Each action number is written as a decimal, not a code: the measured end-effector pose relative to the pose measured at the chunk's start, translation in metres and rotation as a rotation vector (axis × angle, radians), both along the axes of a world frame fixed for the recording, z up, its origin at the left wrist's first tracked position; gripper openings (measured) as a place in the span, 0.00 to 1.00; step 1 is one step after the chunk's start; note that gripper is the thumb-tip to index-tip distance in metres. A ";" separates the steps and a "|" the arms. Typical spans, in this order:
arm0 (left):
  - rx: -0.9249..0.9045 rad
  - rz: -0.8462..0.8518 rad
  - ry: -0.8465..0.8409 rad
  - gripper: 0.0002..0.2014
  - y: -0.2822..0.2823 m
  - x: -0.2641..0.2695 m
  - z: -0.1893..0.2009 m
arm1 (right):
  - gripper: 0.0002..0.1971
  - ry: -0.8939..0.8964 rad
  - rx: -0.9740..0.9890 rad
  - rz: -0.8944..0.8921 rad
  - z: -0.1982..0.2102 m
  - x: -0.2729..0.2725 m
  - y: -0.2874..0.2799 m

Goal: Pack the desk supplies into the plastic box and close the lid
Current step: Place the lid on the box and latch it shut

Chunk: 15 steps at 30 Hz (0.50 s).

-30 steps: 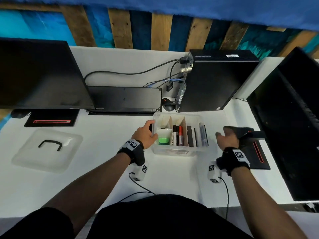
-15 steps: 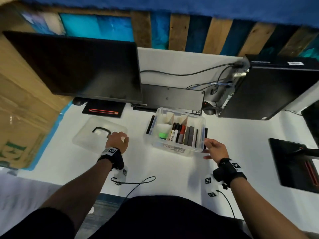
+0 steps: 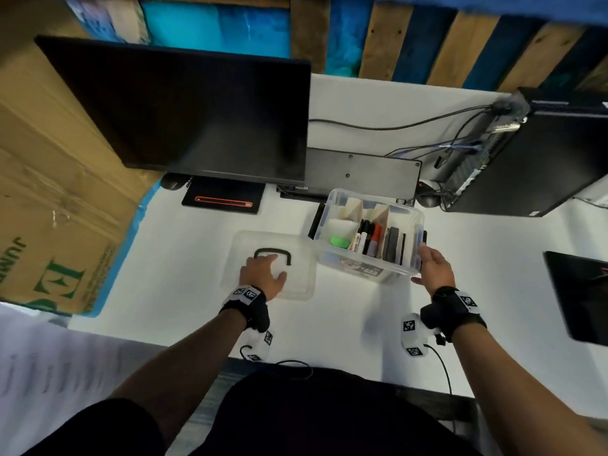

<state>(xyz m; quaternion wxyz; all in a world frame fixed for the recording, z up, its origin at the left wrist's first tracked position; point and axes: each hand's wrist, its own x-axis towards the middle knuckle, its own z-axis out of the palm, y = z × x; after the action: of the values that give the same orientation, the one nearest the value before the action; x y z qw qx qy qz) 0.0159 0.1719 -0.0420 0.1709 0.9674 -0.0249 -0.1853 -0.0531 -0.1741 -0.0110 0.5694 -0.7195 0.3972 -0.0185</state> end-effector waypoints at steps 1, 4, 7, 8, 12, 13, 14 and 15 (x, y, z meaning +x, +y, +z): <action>0.038 0.073 -0.031 0.31 0.009 0.008 -0.002 | 0.23 -0.003 -0.053 -0.009 0.002 0.000 0.005; 0.136 0.332 0.062 0.33 0.038 0.024 -0.011 | 0.23 -0.002 -0.198 0.005 0.002 -0.006 0.017; 0.141 0.411 0.117 0.36 0.043 0.024 -0.018 | 0.24 -0.015 -0.186 0.026 -0.004 -0.009 0.019; 0.129 0.422 0.121 0.36 0.043 0.026 -0.021 | 0.25 -0.017 -0.185 0.026 -0.004 -0.009 0.017; 0.038 0.528 0.208 0.35 0.051 0.037 -0.030 | 0.26 -0.016 -0.188 0.016 -0.001 -0.008 0.007; -0.013 0.554 0.221 0.32 0.053 0.039 -0.030 | 0.26 -0.013 -0.193 0.024 0.000 -0.008 0.004; -0.076 0.578 0.224 0.31 0.054 0.040 -0.029 | 0.26 -0.020 -0.195 0.033 -0.002 -0.008 0.000; -0.145 0.619 0.215 0.31 0.055 0.041 -0.029 | 0.26 -0.020 -0.183 0.037 0.000 -0.008 -0.002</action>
<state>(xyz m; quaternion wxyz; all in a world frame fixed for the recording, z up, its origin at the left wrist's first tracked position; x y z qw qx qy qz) 0.0570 0.2268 -0.0713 0.2889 0.8893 0.2752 -0.2236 -0.0609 -0.1765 -0.0114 0.5053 -0.7756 0.3749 -0.0513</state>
